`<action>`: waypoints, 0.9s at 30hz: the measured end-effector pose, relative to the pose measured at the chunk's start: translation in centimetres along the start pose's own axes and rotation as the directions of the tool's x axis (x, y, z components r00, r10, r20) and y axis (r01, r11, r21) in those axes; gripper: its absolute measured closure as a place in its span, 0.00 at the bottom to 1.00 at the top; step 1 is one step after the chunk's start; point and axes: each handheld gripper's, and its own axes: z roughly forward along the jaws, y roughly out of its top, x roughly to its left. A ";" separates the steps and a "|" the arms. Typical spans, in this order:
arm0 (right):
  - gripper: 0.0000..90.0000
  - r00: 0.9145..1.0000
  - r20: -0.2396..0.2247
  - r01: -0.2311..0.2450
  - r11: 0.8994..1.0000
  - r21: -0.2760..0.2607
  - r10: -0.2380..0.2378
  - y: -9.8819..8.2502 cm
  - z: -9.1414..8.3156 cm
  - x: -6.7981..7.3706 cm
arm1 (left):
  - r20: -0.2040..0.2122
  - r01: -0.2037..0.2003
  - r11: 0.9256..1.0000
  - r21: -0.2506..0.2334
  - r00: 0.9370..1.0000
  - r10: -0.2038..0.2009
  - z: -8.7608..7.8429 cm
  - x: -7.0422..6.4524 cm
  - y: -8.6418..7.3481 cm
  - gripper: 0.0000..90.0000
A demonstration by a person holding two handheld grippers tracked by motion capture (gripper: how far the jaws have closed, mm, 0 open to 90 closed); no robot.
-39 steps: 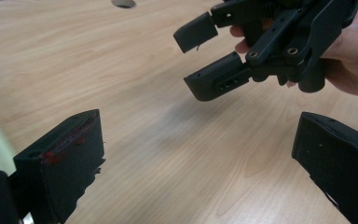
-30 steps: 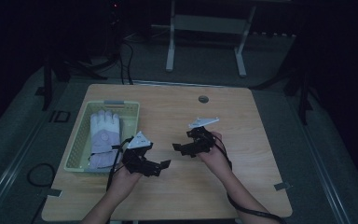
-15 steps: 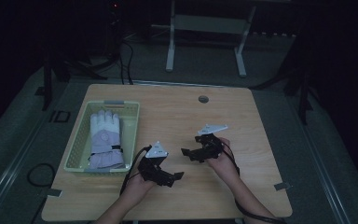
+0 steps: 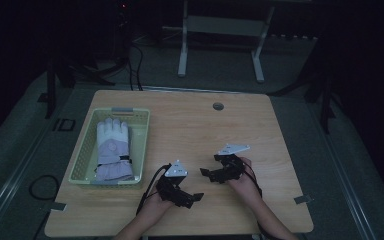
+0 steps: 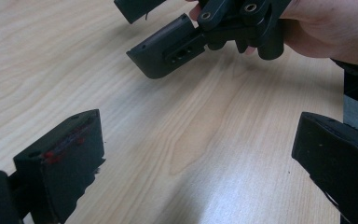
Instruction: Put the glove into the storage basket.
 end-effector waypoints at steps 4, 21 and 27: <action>0.17 1.000 0.005 0.003 1.000 0.005 -0.003 -0.6 -0.4 -0.1 | 0.010 -0.015 1.000 0.001 1.000 0.015 0.6 -0.4 -0.1 0.03; 0.17 0.999 0.033 0.026 0.999 -0.023 -0.025 -2.9 -2.2 -0.1 | 0.058 -0.053 0.998 -0.013 0.997 0.054 2.4 -2.0 -0.7 0.03; 0.17 0.999 0.039 0.020 1.000 -0.018 -0.020 -3.9 -2.5 -0.3 | 0.060 -0.078 0.997 -0.006 0.995 0.078 2.8 -2.3 -1.2 0.03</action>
